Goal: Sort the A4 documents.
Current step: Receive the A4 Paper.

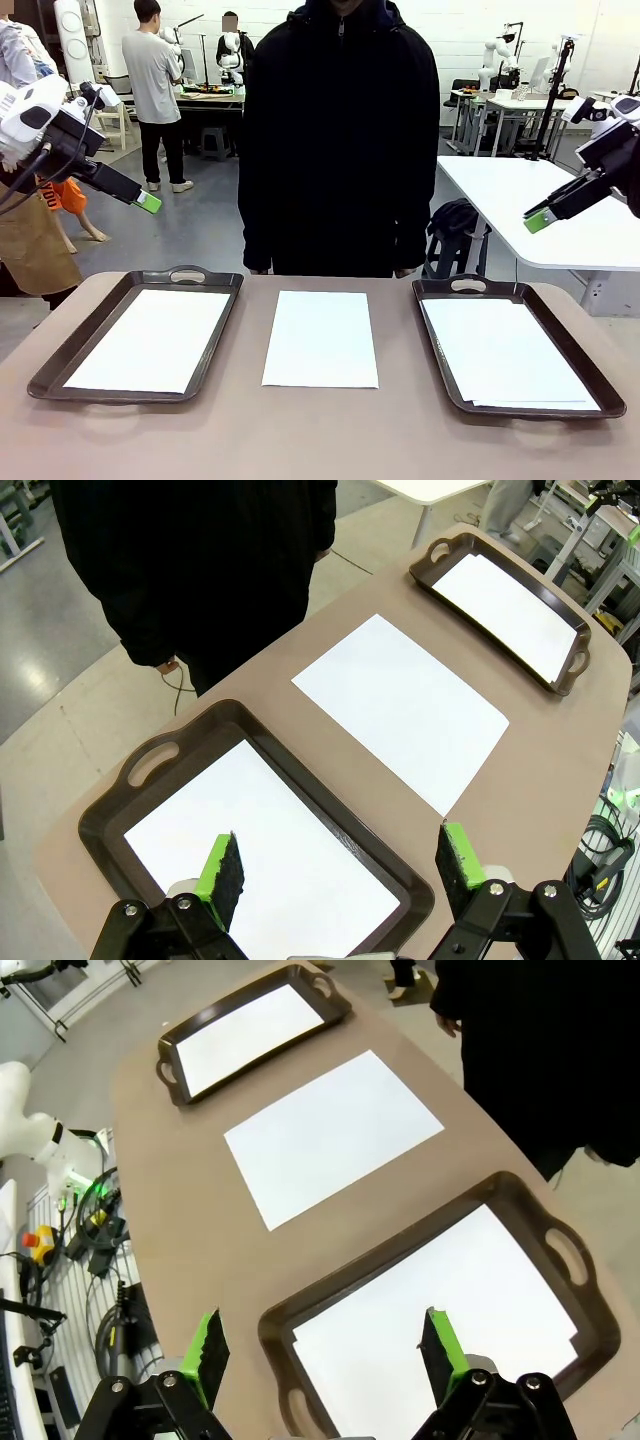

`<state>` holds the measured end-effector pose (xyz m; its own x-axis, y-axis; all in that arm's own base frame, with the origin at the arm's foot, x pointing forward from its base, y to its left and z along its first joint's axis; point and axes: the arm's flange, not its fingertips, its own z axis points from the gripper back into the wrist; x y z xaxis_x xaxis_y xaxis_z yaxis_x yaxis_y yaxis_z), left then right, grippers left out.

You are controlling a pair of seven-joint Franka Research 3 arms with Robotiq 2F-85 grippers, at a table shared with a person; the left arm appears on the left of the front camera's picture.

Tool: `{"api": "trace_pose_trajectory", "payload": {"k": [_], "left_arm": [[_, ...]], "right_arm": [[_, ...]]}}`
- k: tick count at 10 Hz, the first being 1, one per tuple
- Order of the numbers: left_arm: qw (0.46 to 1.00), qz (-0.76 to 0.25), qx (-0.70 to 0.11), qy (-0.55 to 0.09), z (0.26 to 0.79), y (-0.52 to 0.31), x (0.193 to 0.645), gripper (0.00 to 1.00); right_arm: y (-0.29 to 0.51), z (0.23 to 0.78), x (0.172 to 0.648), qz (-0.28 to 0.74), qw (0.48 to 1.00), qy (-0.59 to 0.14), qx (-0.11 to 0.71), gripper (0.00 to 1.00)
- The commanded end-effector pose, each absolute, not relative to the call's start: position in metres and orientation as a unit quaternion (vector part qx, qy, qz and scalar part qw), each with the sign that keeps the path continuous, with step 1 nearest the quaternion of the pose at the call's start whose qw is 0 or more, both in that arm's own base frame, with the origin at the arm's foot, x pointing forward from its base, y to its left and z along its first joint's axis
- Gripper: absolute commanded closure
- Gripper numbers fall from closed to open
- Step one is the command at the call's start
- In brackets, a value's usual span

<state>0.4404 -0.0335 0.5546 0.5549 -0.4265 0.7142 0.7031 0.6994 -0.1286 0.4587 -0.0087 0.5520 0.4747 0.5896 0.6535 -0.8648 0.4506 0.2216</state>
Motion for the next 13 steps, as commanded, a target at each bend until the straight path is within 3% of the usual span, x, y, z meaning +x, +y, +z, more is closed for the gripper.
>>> {"api": "trace_pose_trajectory", "payload": {"k": [1,13], "left_arm": [[0.858,-0.332,-0.201,-0.337,0.554,-0.0329,0.4396,0.0],[0.858,-0.332,-0.201,-0.337,0.554,-0.0329,0.4396,0.0]], "right_arm": [[-0.0104,0.5455,0.4576,0.448,0.817,-0.253,0.261,0.0],[-0.0093,0.5518,0.459,0.446,0.814,-0.252,0.273,0.0]]}}
